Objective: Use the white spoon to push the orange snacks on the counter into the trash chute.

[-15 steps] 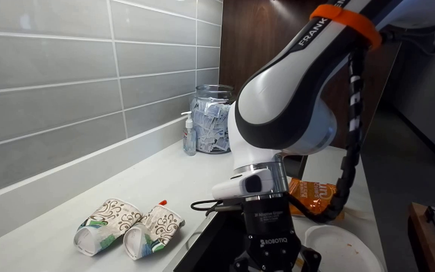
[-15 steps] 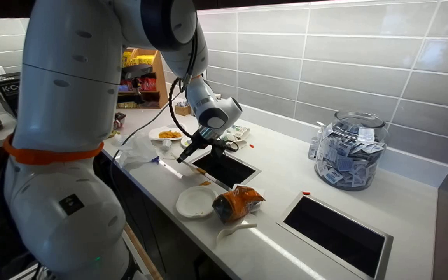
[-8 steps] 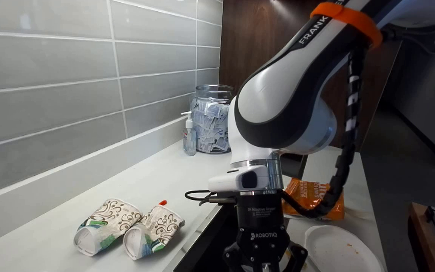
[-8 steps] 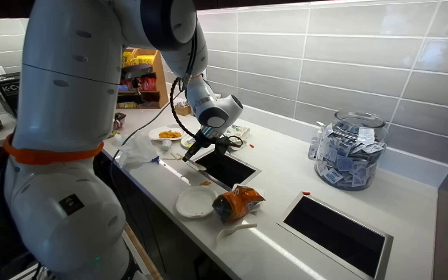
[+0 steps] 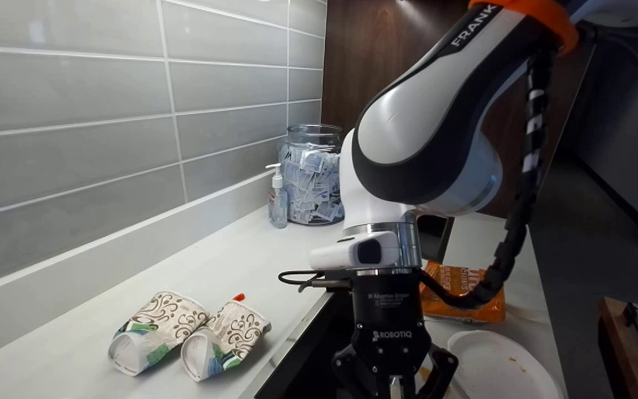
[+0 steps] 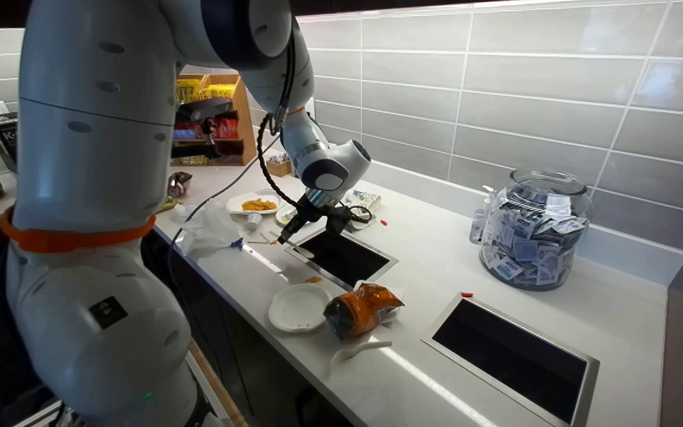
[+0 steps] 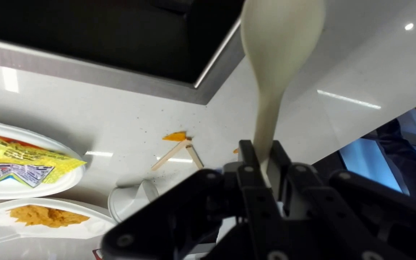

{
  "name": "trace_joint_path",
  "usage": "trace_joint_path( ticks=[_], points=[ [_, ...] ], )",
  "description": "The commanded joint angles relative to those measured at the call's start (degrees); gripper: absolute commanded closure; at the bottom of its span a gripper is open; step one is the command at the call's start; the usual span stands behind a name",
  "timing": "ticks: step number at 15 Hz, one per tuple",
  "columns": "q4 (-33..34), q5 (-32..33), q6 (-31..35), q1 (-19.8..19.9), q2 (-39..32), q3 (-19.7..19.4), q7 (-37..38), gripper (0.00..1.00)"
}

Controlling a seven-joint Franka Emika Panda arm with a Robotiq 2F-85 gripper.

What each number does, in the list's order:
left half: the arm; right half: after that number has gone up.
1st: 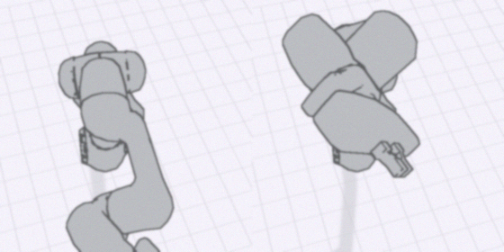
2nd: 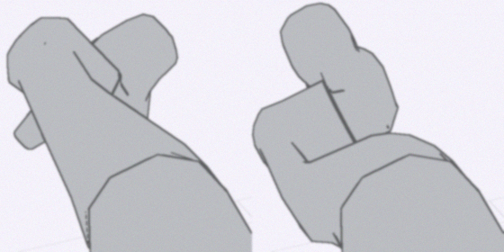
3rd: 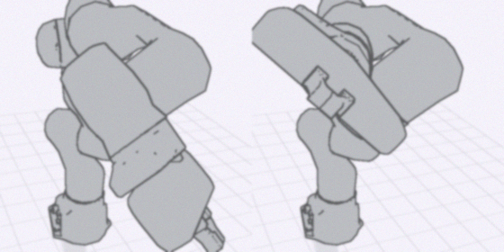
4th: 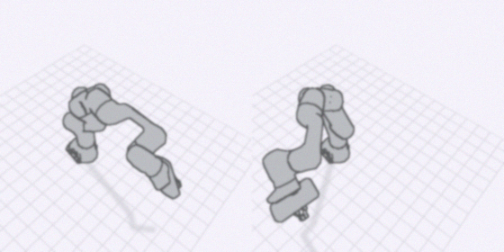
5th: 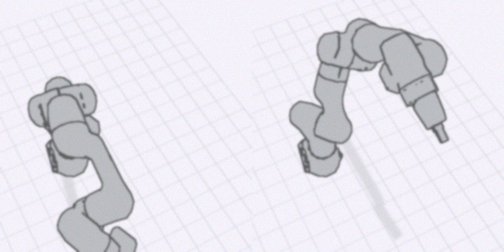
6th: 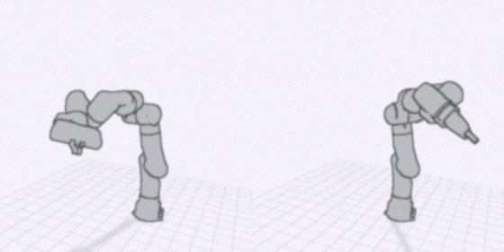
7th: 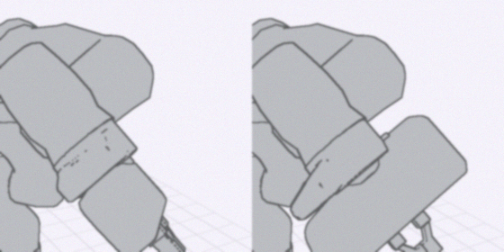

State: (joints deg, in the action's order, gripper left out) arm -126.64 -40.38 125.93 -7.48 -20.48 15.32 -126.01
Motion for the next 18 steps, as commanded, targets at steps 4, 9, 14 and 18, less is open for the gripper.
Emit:
trace_joint_path(
  ticks=[4, 9, 14, 18],
  points=[
    [-5.6, 1.9, -4.2, 0.5, 5.5, -1.3, 7.1, 0.97],
    [-6.4, 5.6, -7.3, 1.6, 5.0, -3.1, 5.5, 0.97],
    [-5.9, 7.6, -8.5, 2.8, 4.2, -3.5, 3.8, 0.97],
    [-5.4, 7.3, -9.1, 3.2, 3.4, -3.3, 2.3, 0.97]
  ],
)
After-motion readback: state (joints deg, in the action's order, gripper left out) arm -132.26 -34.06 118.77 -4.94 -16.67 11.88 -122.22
